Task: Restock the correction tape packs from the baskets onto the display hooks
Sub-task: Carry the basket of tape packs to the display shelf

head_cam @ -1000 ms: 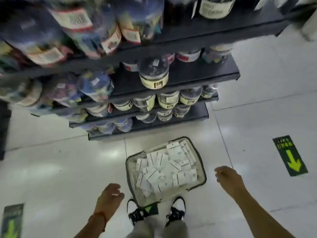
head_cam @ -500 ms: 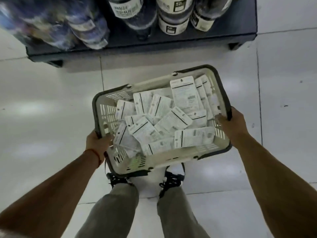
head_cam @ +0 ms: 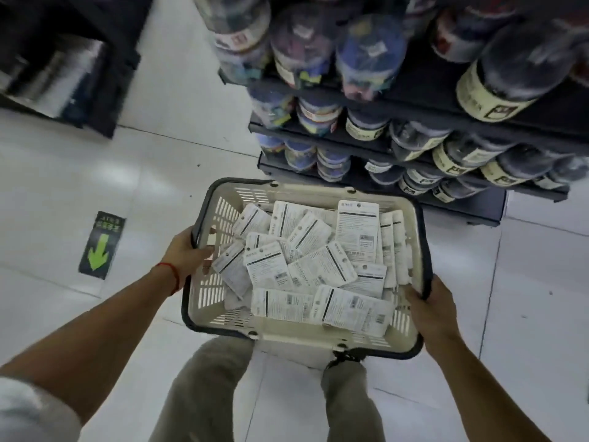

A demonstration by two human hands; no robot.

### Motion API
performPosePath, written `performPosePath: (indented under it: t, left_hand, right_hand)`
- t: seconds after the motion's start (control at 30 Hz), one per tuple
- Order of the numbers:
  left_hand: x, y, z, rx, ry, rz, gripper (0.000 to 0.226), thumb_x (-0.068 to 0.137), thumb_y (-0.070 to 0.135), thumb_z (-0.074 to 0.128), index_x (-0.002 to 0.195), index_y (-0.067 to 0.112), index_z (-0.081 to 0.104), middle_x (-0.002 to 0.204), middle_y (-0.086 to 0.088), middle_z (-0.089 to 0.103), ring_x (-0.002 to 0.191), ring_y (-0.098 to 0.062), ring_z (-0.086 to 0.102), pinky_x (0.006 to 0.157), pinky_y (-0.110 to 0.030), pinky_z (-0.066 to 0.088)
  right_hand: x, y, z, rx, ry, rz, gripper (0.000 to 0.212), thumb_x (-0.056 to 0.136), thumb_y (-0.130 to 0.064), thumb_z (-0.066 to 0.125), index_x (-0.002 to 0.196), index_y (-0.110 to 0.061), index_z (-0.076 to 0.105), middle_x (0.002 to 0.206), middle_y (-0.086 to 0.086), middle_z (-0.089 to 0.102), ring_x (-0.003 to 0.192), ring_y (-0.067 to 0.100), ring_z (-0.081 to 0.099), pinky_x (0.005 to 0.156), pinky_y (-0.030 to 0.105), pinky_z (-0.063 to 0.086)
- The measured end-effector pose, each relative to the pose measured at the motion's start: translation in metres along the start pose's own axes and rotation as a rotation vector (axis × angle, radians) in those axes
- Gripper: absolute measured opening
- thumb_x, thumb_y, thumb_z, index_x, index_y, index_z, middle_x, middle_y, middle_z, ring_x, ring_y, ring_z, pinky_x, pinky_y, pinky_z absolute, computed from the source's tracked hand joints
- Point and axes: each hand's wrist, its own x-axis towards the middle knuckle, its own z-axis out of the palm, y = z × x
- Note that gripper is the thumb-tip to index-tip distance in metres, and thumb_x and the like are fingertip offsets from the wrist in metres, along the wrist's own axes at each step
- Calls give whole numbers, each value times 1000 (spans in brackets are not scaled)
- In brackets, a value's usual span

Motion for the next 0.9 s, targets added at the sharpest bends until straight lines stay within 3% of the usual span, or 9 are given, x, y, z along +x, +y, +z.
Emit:
performPosePath:
  t: [0.13,0.33,0.43,0.5,0.6,0.73,0.8,0.9]
  left_hand:
    - [-11,26,-133,-111,32,16,38,92,-11,68,105,24,69,106,-27,72,80,-41,70,79,-66,61]
    - [36,58,-322,-187,29,15,39,96,-9,61,125,15,64,115,-29,70,84,-41,68,80,-66,59]
    - [72,88,-410,-158,20,60,40,96,-7,59,122,23,65,113,-25,70,81,-37,67,72,-58,62]
    - [100,114,-458,-146,13,82,41,96,-8,56,117,26,66,112,-23,72,77,-35,68,62,-47,61]
    - [144,158,-515,-158,12,97,43,95,-10,56,108,29,69,109,-21,74,80,-39,72,65,-50,63]
    - [208,223,-562,-168,42,114,46,92,-13,60,115,25,69,119,-18,73,106,-46,71,90,-65,59]
    - [236,264,-578,-174,54,124,46,90,-13,63,107,30,71,113,-14,75,105,-43,72,88,-59,61]
    - [271,332,-597,-195,82,139,49,89,-10,66,102,37,72,109,-9,76,101,-38,73,82,-53,63]
  right_hand:
    - [-53,-121,45,-17,-22,-82,26,98,-12,67,123,-19,62,111,7,71,100,31,67,88,45,57]
    - [-125,-282,158,49,-31,-110,25,98,-12,67,116,-27,60,110,3,70,103,29,67,91,42,56]
    - [-146,-347,215,62,-6,-103,21,98,-12,66,118,-18,64,112,7,71,103,30,68,92,45,59]
    - [-152,-389,248,98,2,-114,25,98,-12,66,120,-24,65,110,2,72,101,25,68,88,39,57]
    - [-142,-453,293,154,27,-129,33,98,-6,65,122,-28,66,112,2,72,101,24,66,88,34,52]
    - [-94,-539,336,194,44,-100,33,98,-7,65,129,-17,65,118,7,71,111,31,67,97,42,54]
    - [-60,-583,349,211,40,-79,37,99,-10,65,136,-12,62,125,11,71,118,36,67,103,51,55]
    - [-17,-655,356,229,44,-86,34,97,-8,64,130,-14,67,113,12,74,105,34,71,94,52,60]
